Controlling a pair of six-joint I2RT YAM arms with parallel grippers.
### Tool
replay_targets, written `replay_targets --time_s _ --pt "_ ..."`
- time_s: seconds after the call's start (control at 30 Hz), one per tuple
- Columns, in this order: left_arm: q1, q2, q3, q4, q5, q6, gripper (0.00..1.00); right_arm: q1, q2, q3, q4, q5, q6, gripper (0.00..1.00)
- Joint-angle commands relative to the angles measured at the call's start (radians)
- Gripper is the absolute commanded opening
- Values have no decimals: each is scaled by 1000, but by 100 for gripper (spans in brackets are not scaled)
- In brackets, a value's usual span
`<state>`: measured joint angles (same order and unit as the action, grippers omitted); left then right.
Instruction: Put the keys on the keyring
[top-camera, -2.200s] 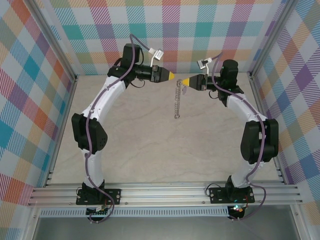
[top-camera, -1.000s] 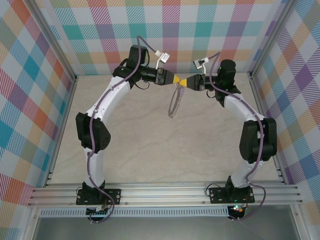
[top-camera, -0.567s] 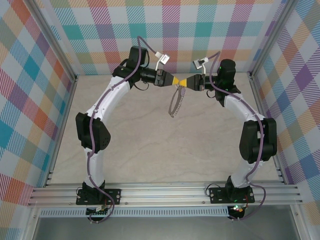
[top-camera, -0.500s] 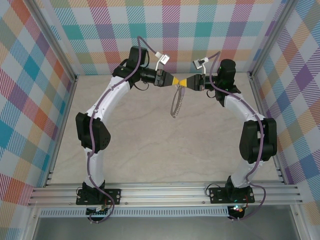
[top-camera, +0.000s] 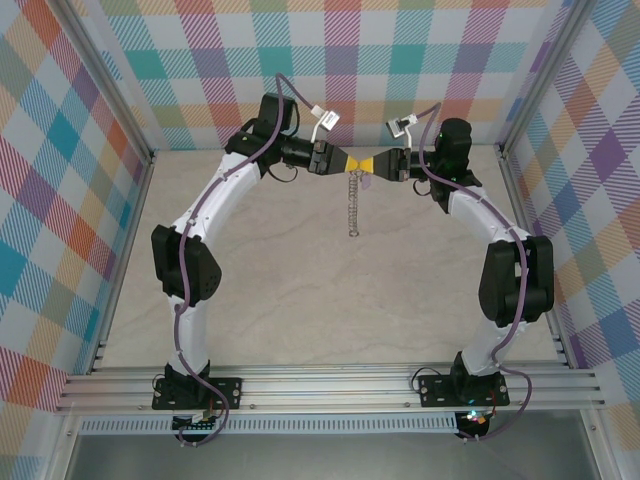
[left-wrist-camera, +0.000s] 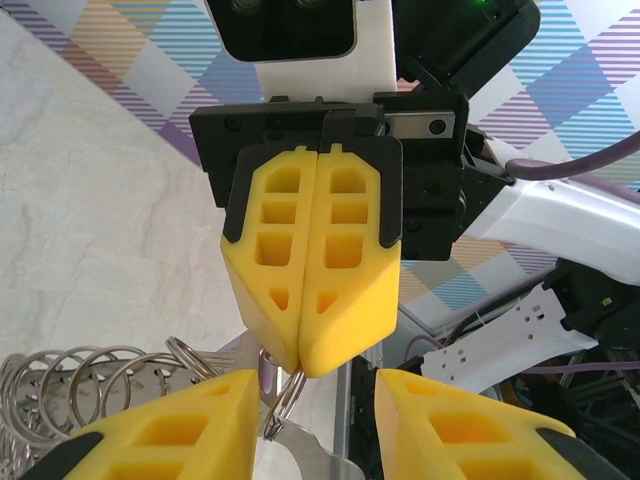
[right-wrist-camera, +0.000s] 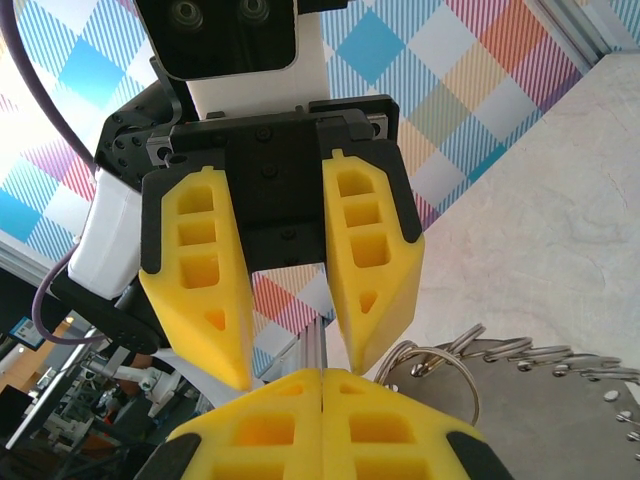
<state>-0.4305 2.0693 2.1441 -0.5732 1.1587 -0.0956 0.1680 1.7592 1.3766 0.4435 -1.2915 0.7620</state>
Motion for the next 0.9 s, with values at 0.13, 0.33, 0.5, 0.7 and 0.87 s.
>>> replay_targets --time_s 0.13,0.33,0.5,0.7,0.87 --pt "-7 6 1 18 15 -9 32 4 9 28 29 -5 -29 0" --pt "-6 9 -13 22 23 -7 34 3 9 28 31 -9 -27 0" --pt "-7 8 -13 25 3 -9 38 4 8 24 51 -18 -14 0" --pt "-5 8 -14 46 -13 -25 43 2 7 22 54 -18 -13 0" --pt "-7 8 -19 52 -5 -31 42 3 11 24 67 -17 -1 0"
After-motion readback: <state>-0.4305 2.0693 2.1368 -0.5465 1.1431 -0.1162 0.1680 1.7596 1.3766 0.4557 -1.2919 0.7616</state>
